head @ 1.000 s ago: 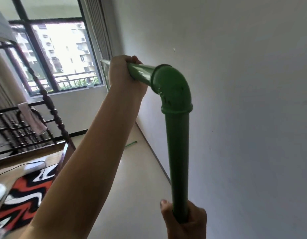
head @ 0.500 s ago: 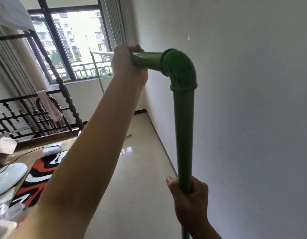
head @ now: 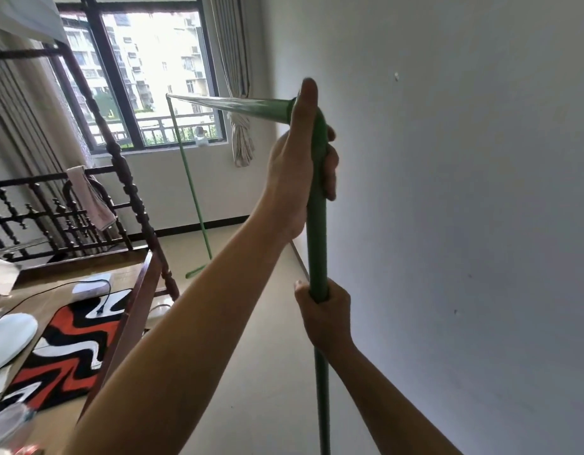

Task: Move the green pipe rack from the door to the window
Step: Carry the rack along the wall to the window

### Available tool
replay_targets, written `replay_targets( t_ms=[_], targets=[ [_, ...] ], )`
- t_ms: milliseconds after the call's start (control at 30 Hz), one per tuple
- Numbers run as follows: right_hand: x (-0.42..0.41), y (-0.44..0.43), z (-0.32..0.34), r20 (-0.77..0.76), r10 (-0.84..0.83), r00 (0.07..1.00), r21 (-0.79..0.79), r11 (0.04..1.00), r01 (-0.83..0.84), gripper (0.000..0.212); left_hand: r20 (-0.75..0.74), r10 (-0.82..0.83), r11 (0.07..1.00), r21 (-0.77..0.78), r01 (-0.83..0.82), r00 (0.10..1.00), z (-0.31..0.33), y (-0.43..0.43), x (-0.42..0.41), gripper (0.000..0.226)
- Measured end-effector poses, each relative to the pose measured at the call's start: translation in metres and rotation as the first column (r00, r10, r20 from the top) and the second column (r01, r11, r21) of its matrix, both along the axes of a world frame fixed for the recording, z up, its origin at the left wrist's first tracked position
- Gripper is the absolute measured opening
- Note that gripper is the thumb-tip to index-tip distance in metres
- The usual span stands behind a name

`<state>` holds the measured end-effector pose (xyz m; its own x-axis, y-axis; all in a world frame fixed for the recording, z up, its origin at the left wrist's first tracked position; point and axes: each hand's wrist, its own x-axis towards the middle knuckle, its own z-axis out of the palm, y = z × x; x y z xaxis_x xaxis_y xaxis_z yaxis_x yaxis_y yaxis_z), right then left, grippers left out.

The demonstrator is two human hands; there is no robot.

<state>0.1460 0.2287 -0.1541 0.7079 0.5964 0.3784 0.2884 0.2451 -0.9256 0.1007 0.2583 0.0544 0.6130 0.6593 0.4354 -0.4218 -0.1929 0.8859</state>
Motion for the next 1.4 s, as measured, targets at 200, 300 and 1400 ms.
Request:
replay_targets(
  t_ms=[200,300,1400],
  targets=[
    [0.001,0.023,-0.052,-0.121,-0.096,0.988,-0.093,0.992,0.085,0.039,-0.068,-0.156,0.987,-0.041,0.154,0.985,0.000,0.037,0.020,0.046],
    [0.017,0.032,-0.065,-0.144,-0.109,0.984,-0.105,0.990,0.094,0.044,-0.034,-0.464,0.881,-0.122,0.457,0.885,0.004,0.055,0.036,0.038],
    [0.165,0.101,-0.069,-0.078,0.247,0.966,-0.164,0.953,-0.257,0.046,-0.092,0.632,0.769,0.200,-0.608,0.769,0.009,0.085,0.165,0.048]
  ],
)
